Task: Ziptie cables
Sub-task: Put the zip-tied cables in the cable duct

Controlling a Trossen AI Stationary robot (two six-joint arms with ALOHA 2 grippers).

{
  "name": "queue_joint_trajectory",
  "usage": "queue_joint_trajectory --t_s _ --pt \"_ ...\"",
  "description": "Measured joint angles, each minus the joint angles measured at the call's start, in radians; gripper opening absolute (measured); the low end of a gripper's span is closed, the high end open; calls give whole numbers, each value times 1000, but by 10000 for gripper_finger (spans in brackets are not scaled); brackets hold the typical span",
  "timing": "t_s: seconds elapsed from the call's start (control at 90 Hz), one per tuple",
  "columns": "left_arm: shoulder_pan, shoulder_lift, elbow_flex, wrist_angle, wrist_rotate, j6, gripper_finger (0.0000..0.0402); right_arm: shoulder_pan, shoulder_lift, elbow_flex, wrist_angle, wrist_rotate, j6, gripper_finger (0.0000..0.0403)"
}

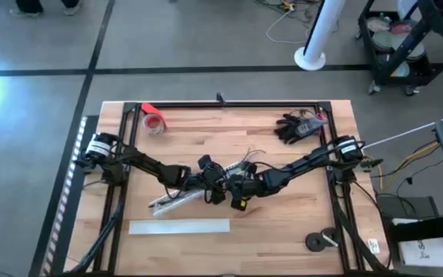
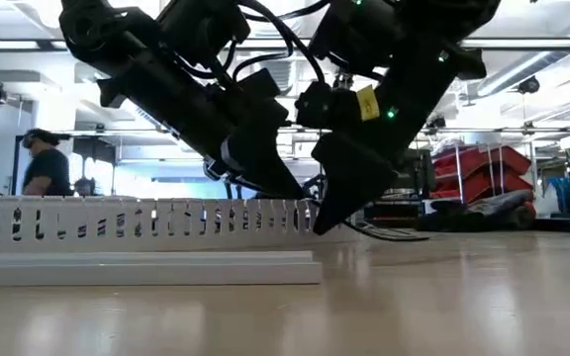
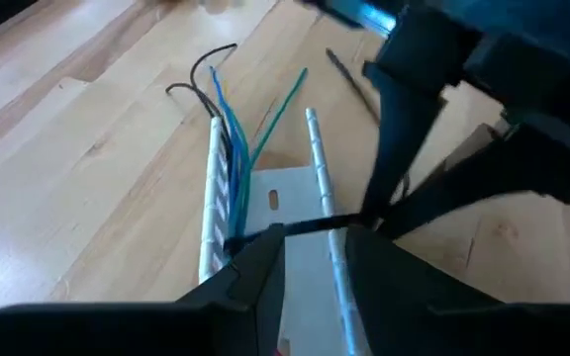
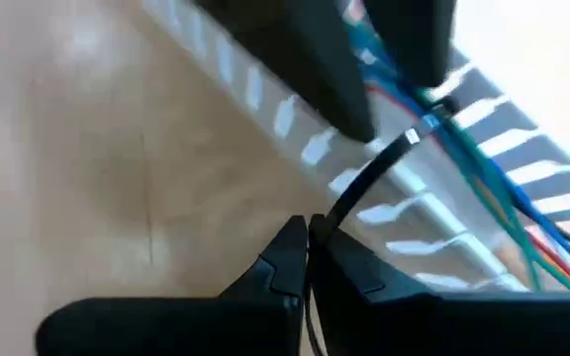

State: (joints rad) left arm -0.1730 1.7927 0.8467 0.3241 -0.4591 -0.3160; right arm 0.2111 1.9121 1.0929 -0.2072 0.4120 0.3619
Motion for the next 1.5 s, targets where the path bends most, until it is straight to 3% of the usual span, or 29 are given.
queue_joint_trajectory --t_s 0.178,0.433,0.578,0.756,0.933,1.256,1.5 --pt "1 0 0 16 -2 0 98 1 -1 10 -20 14 -7 0" --pt "1 0 0 16 -2 0 98 3 -16 54 -71 -55 -3 10" --pt "1 0 -2 16 -2 0 98 -1 -38 90 -146 -123 72 47" --pt "1 0 -2 15 -3 0 98 -35 -69 99 -191 -289 187 118" --pt "1 0 -3 12 -2 0 98 -76 -130 43 -174 -310 279 168" --pt "1 0 -3 2 -2 0 98 -122 -220 -183 185 -371 469 166" --pt "1 0 -3 2 -2 -4 98 -137 -238 -279 364 -405 618 153"
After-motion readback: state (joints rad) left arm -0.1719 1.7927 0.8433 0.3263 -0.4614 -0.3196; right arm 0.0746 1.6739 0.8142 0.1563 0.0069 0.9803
